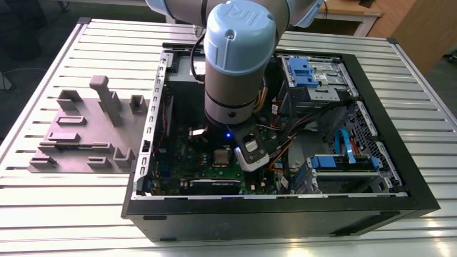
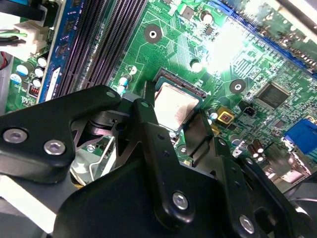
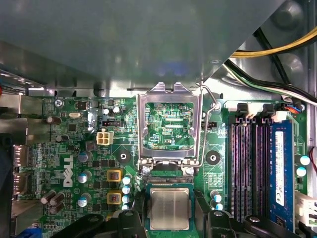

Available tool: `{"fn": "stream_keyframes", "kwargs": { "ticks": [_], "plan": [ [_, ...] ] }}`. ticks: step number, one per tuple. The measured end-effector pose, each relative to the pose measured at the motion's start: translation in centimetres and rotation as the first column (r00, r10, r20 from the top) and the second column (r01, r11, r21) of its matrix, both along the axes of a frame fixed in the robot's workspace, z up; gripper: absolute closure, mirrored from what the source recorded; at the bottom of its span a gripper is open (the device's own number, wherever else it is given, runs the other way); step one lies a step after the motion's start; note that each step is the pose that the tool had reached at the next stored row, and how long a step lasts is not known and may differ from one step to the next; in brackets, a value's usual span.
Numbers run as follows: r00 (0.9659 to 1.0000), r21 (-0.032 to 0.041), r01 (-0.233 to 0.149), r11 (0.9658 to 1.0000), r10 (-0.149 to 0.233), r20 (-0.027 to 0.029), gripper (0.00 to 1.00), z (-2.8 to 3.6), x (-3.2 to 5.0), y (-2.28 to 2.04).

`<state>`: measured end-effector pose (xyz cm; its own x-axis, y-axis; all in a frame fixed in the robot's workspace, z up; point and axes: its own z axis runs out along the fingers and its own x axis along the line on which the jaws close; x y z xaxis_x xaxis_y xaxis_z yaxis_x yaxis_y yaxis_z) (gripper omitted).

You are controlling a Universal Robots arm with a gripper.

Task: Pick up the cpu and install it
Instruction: 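Place the cpu into insertion slot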

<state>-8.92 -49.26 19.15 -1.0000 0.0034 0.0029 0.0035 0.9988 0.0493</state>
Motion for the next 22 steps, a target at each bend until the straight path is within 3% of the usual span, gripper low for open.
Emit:
{"fn": "stream_keyframes", "kwargs": {
  "ticks": [22],
  "plan": [
    [1.0000,0.0000,0.000,1.0000,0.000,0.0004,0.53,-0.23,0.00,0.00]
  ]
}}
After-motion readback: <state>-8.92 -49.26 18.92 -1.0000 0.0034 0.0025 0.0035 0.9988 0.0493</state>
